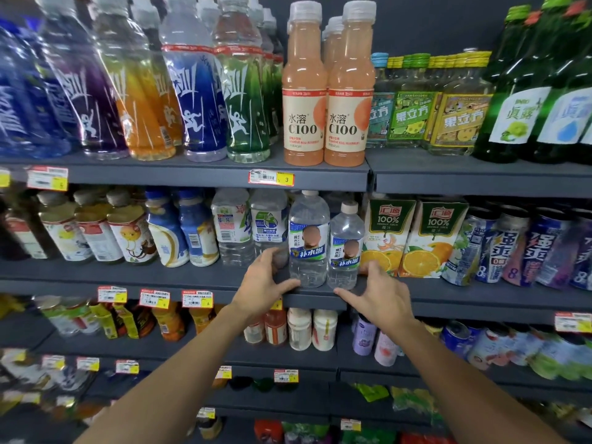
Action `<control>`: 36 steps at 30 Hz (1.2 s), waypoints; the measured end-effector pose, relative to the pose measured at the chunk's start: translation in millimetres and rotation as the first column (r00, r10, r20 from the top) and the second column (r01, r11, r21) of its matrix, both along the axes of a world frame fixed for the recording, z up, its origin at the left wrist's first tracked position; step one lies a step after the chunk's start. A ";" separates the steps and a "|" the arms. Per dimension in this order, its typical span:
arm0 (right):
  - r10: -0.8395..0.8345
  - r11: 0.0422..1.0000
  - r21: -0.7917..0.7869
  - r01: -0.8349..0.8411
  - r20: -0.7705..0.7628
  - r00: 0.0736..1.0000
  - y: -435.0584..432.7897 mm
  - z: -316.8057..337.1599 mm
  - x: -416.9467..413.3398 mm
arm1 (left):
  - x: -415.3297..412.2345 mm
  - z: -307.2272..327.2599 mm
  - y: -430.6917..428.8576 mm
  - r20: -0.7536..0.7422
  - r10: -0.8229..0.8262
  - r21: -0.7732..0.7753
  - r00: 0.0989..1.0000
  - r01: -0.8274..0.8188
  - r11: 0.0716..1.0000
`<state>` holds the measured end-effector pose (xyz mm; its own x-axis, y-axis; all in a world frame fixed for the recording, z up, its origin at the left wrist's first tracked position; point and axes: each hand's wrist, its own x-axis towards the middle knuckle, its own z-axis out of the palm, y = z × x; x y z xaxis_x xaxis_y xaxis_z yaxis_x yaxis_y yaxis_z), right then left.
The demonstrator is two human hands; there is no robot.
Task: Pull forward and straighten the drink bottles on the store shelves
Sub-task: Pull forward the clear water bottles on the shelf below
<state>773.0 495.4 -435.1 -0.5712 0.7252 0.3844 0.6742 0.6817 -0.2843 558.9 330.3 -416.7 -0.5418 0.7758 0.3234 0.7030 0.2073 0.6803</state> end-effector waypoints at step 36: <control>-0.477 0.855 -0.270 0.444 -0.073 0.876 -130.3 18.2 -222.2 | -83.5 -5.1 -27.9 0.002 0.507 -0.043 0.862 -0.507 0.861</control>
